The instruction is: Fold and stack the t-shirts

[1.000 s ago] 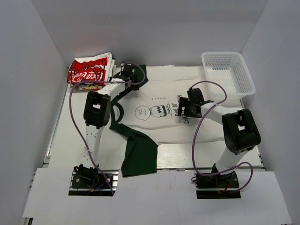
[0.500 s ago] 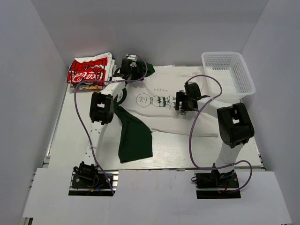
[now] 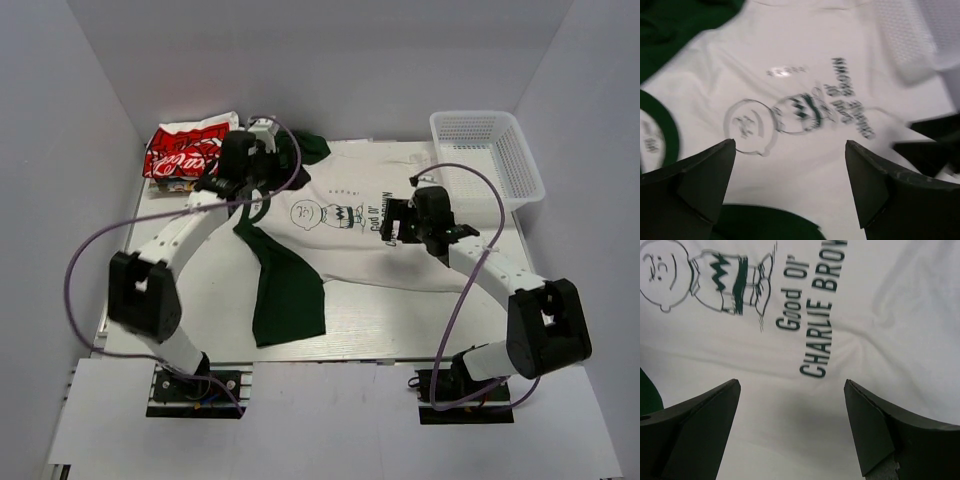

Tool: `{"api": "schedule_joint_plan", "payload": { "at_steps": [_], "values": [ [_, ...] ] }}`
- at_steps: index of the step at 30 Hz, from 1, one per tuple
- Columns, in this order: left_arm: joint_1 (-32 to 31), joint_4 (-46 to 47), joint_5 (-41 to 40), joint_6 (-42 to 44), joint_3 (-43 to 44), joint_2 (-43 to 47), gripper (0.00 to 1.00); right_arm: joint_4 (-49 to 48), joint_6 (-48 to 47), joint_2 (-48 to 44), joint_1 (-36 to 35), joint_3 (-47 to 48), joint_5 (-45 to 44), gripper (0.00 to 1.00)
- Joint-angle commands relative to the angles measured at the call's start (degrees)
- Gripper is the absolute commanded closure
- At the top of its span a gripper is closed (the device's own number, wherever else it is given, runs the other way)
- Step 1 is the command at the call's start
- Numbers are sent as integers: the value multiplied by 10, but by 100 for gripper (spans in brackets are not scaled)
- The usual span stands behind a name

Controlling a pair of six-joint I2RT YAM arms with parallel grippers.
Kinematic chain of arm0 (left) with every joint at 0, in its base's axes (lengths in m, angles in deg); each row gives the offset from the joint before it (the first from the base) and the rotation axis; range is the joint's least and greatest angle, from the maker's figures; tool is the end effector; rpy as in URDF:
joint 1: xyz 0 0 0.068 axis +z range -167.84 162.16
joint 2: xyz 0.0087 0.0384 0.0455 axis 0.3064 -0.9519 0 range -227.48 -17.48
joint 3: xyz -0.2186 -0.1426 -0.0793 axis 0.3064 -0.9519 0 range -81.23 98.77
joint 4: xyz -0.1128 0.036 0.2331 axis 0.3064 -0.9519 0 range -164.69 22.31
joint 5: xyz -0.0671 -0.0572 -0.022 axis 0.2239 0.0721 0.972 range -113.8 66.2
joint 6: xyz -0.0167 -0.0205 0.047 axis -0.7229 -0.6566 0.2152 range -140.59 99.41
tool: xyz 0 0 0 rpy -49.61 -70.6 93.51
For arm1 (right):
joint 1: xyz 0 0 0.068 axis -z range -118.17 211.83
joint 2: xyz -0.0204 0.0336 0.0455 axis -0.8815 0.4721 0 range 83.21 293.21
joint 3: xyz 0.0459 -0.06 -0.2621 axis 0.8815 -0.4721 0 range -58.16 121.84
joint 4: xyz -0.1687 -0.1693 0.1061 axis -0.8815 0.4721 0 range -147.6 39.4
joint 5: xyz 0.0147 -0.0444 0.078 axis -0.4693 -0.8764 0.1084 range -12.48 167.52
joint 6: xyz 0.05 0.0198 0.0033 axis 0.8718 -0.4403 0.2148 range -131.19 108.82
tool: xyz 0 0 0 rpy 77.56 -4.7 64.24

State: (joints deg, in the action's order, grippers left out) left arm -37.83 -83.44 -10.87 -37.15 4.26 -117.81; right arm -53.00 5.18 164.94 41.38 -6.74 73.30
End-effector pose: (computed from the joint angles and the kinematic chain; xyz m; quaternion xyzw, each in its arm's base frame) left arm 0.3855 -0.1487 0.3131 0.0816 0.8610 -0.2473 0.4369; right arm 0.2949 0.1071 0.2402 -0.0145 0.8861 0.1149 0.4489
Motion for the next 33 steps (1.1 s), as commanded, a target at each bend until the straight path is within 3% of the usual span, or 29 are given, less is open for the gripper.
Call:
{"api": "schedule_joint_plan", "payload": {
  "at_steps": [1,5,13,22,28,33],
  "values": [
    [-29,53,111,-79,-159,78,0,-2,31,-38,-4,-49,22,10],
    [-63,170,126,-142,-353,166,0,1,36,-54,-1,-99,5,10],
    [-88,162,9,-149,-394,166,0,-18,48,-27,5,-154,-53,10],
    [-64,-38,-378,-304,-401,150,0,-19,57,11,8,-161,-38,10],
    [-52,-76,-387,-335,-429,155,0,-17,54,-13,8,-163,-32,10],
    [-52,-96,-373,-330,-439,212,0,-12,50,-59,8,-161,-6,10]
  ]
}}
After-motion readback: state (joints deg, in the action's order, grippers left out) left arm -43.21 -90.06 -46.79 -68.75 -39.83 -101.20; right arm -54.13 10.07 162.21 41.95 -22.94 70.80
